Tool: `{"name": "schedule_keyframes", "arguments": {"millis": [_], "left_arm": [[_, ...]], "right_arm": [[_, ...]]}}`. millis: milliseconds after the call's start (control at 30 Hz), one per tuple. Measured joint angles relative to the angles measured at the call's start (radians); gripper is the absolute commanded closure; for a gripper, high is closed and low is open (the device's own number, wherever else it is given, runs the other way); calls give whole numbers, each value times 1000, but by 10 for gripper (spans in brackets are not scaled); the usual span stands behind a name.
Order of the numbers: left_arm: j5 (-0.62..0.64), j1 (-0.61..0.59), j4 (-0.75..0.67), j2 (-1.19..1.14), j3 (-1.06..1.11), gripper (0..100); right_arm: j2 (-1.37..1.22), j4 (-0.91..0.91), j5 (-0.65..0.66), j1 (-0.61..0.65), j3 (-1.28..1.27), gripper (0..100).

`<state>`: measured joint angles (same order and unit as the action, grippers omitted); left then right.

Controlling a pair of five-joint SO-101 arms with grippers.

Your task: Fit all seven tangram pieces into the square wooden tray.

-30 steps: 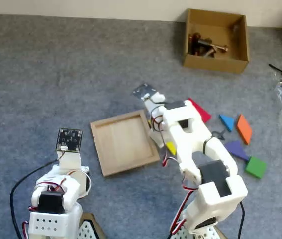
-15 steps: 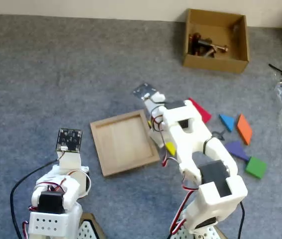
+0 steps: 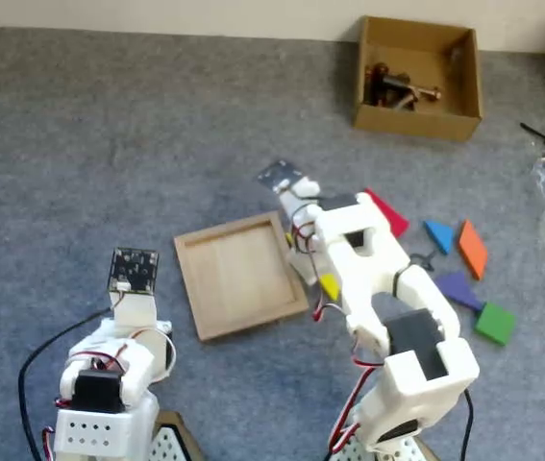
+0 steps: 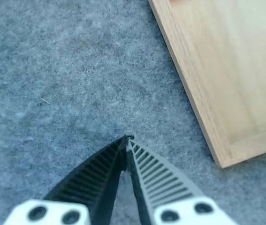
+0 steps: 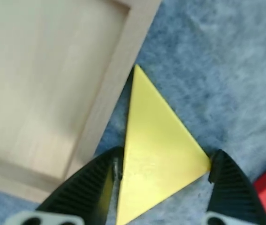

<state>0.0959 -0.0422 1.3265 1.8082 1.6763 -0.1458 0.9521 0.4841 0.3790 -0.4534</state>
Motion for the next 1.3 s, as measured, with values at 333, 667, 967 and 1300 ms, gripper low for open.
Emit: {"name": "schedule_keyframes", "arguments": {"millis": [333, 667, 967, 1300], "left_arm": [[0, 0, 0, 0, 0, 995], [0, 0, 0, 0, 0, 995], [0, 0, 0, 0, 0, 995], [0, 0, 0, 0, 0, 995]], "right_arm": [[0, 0, -23, 0, 0, 738], [0, 0, -86, -2, 2, 798], [0, 34, -153, 0, 9, 800], [-2, 97, -183, -5, 51, 800]]}}
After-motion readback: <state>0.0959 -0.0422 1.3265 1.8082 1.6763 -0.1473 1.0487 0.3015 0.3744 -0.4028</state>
